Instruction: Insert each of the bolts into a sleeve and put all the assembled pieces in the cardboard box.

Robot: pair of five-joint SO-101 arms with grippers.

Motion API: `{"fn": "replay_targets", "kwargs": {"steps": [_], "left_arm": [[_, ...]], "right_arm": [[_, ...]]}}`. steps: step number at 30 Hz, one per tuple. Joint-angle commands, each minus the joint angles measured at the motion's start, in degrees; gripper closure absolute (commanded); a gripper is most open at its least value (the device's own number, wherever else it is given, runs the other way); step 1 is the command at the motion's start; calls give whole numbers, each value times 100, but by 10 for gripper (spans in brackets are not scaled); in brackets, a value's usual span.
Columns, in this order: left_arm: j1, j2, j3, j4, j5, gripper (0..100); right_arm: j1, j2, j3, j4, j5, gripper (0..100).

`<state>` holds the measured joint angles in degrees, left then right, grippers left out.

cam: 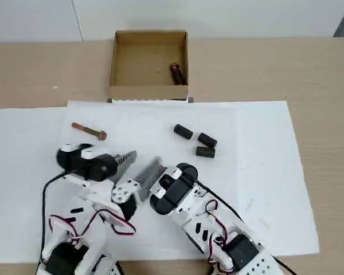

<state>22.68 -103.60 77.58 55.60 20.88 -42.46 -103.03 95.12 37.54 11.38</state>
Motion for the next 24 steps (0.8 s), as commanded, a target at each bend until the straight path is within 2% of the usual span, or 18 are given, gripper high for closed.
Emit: {"fn": "replay_targets", "kwargs": {"steps": [1,4,8,13,18,24], "left_arm": [[-325,-35,-233,-70,-70,995],[-738,-35,-145,-105,-264,996],[-1424,-35,409,-88,-1011,995],[-2163,-44,1042,-88,-1591,995],[-2268,-44,1429,-79,-1952,995],[-2268,-44,1771,-97,-2119,995]], "right_arm": [[382,-57,-149,-189,18,996],[804,-57,-167,-189,9,996],[1385,-57,-185,-189,-70,996],[2132,-57,-316,514,-897,996],[2519,-48,-765,1349,-1503,996],[2519,13,-1407,1534,-1618,996]]}}
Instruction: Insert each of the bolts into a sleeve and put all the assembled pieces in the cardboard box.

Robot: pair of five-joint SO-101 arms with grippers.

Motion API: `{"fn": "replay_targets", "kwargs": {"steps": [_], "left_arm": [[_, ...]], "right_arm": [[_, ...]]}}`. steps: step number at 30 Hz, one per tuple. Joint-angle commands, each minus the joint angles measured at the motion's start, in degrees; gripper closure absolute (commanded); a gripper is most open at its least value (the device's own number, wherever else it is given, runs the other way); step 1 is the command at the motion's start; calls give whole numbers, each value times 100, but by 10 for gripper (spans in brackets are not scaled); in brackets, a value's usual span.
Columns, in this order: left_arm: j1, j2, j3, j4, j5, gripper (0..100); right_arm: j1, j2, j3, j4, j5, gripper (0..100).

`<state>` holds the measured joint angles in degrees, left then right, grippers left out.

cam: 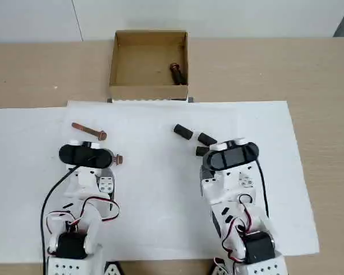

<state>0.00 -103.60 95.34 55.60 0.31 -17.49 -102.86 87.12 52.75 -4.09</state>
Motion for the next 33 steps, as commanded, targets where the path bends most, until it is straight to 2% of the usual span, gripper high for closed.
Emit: {"fn": "replay_targets", "kwargs": {"steps": [1,6,10,16,23,33], "left_arm": [[9,-44,-4,-97,-105,995],[9,-44,-4,-97,-202,994],[9,-44,-4,-97,-202,994],[9,-44,-4,-97,-202,994],[9,-44,-4,-97,-202,994],[9,-44,-4,-97,-202,994]], "right_arm": [[22,-4,-703,22,-70,996],[22,40,-1029,22,-44,996],[22,620,-1591,22,-79,996],[40,2668,-3130,-22,-651,996],[48,4954,-4659,-365,-651,995],[57,7547,-6004,-1868,536,995]]}}
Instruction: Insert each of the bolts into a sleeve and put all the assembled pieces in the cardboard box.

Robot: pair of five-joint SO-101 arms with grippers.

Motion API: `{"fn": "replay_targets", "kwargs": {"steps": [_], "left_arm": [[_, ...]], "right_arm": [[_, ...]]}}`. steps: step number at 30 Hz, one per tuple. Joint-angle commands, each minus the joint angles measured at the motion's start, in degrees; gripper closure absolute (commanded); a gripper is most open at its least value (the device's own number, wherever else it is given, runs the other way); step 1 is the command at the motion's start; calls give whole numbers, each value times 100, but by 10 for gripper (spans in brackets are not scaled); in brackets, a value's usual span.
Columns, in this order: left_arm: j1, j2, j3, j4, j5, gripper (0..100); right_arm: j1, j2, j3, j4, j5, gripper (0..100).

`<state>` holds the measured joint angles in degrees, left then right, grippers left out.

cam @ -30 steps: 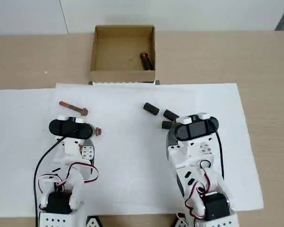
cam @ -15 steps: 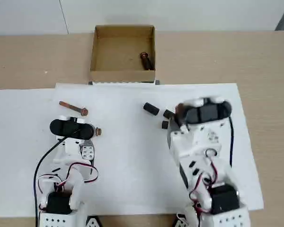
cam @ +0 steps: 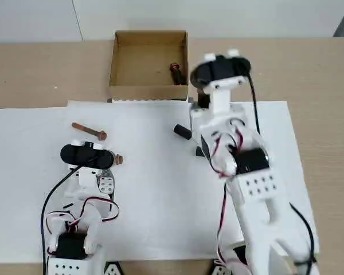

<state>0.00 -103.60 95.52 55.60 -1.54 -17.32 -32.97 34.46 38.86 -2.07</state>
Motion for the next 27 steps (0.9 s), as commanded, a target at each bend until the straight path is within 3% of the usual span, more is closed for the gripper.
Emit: {"fn": "replay_targets", "kwargs": {"steps": [1,13,27], "left_arm": [[9,-44,-22,-97,-18,994],[-26,-44,-22,-97,9,994],[-35,-44,-22,-88,9,994]], "right_arm": [[40,840,-923,-576,422,995],[31,3618,-3622,-743,536,995],[-40,5121,-4686,-778,2277,995]]}}
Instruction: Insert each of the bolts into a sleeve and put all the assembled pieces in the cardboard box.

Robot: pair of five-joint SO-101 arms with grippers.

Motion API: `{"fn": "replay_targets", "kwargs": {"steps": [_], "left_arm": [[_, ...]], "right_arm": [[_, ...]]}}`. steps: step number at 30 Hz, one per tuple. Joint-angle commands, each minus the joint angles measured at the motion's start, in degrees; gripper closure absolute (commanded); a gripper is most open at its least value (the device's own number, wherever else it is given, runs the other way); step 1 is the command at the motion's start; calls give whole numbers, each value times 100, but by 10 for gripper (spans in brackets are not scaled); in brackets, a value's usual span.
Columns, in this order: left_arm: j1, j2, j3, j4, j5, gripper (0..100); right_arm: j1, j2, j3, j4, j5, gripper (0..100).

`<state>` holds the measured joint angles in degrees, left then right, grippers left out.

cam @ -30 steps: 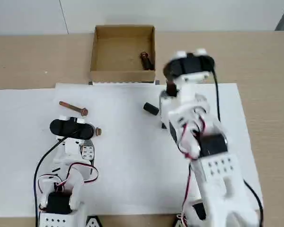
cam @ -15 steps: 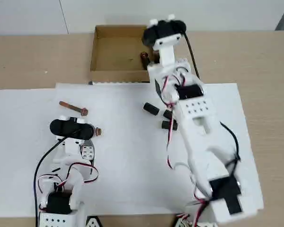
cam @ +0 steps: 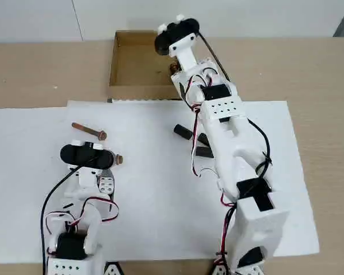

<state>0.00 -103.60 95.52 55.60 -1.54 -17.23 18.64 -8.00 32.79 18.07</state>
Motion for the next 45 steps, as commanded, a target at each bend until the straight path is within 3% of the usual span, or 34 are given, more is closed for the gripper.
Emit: {"fn": "replay_targets", "kwargs": {"steps": [1,17,26,33,41,45], "left_arm": [[-35,-44,-22,-88,9,994],[-35,-44,-22,-88,9,994],[-35,-44,-22,-88,9,994],[-35,-44,-22,-88,18,994],[-35,-44,-22,-88,18,994],[-35,-44,-22,-88,18,994]], "right_arm": [[-75,13,-475,-171,334,995],[-418,1569,-1363,-1314,1530,995],[-602,2457,-2330,-1270,1811,991],[-629,2466,-2347,-875,1969,809],[-637,2220,-2514,-778,1943,900],[-646,1727,-2532,-13,1934,972]]}}
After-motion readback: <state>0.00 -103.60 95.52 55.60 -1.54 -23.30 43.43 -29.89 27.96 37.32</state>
